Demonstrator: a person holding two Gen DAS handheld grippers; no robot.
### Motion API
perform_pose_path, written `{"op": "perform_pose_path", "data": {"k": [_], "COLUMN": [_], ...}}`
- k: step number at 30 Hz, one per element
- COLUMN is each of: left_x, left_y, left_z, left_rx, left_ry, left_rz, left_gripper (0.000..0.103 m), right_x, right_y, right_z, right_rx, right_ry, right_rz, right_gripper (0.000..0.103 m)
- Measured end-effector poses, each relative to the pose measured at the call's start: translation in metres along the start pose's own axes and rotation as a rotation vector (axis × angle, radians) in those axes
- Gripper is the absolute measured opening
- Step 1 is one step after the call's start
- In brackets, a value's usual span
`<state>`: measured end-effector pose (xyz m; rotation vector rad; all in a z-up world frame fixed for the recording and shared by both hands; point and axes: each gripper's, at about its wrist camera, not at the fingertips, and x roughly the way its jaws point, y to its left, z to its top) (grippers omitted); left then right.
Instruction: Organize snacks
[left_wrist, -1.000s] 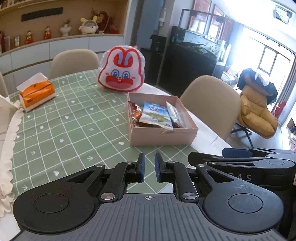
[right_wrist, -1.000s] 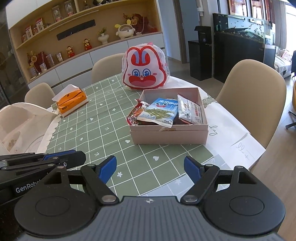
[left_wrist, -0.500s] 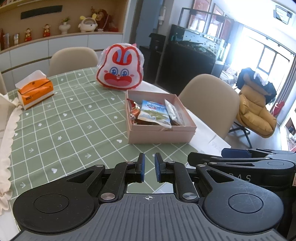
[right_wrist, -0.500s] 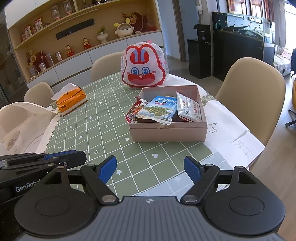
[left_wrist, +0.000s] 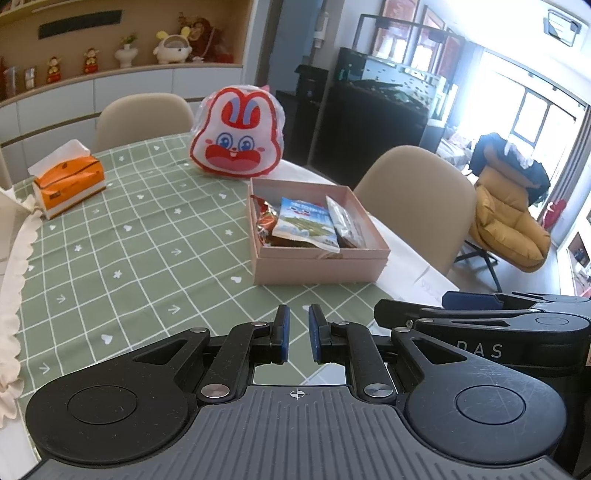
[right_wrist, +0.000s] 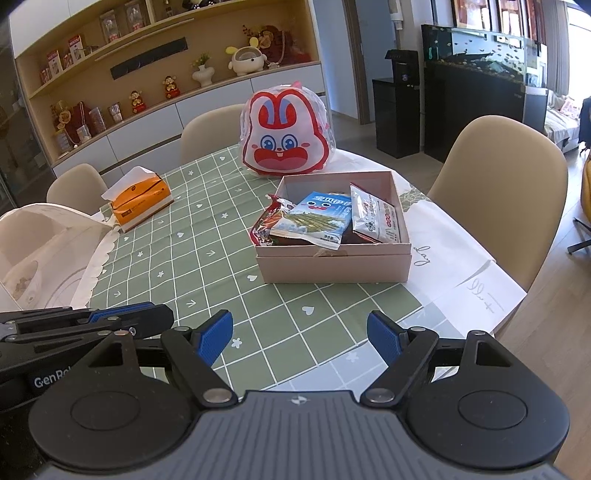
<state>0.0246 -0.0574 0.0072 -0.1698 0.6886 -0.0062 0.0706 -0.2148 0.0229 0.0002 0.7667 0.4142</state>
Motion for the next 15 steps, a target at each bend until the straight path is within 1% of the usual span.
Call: {"op": "perform_pose_path", "data": {"k": [12,15], "left_x": [0.0012,0.0042], "left_y": [-0.0019,-0.0001], "left_z": [-0.0022,-0.0021], "left_rx": [0.016,0.009], "left_ry": [-0.01,-0.005], "left_rz": [0.006,0.024], "left_gripper": [0.015,0.015], "right_x": [0.0011,0.0061], "right_y": [-0.0024,-0.0056], "right_z": [0.0004,0.0003], "right_rx": [0.0,0.002], "right_ry": [0.006,0.008], "right_rz": [-0.001,-0.013], "right_gripper": [0.081,0.081]}}
